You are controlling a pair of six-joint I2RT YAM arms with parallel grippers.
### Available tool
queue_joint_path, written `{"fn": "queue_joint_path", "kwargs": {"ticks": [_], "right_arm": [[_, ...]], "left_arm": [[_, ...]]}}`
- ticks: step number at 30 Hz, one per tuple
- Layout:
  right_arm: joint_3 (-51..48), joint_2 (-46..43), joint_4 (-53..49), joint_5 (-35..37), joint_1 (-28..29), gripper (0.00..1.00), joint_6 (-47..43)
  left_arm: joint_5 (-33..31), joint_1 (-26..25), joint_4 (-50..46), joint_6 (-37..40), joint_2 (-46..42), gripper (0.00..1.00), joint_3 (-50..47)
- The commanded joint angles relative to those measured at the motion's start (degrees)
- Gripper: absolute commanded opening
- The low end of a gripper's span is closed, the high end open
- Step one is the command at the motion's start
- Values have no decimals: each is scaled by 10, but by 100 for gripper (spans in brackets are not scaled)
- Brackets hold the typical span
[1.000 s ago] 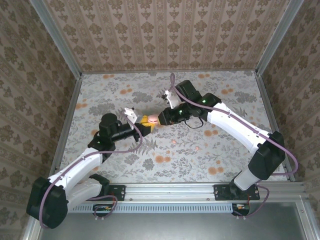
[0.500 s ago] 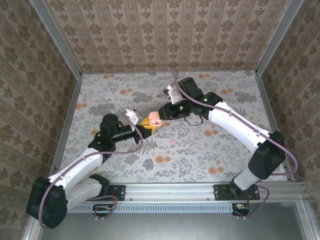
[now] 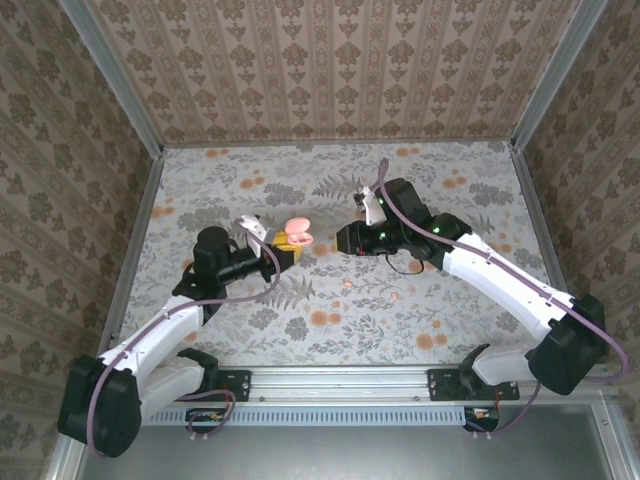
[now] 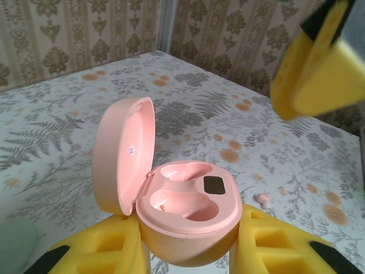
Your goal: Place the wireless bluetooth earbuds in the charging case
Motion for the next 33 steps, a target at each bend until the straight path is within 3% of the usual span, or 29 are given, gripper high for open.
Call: {"fn": "queue_joint_path", "kwargs": {"ticks": [1,8,12,33], "right_arm": [[-65,13,29,59,14,29,83],[-81,153,109,70,86,22,128],[-73,216,120,68,92,17,123],[-109,256,76,138,30,12,46]], "left_arm": [[-9,7,14,-11,2,17,-6],[-6,13,14,-10,7,17,-5],[-7,15,4,-8,-6,17,-9],[-9,18,-7,-3,-15,18,-10]]}}
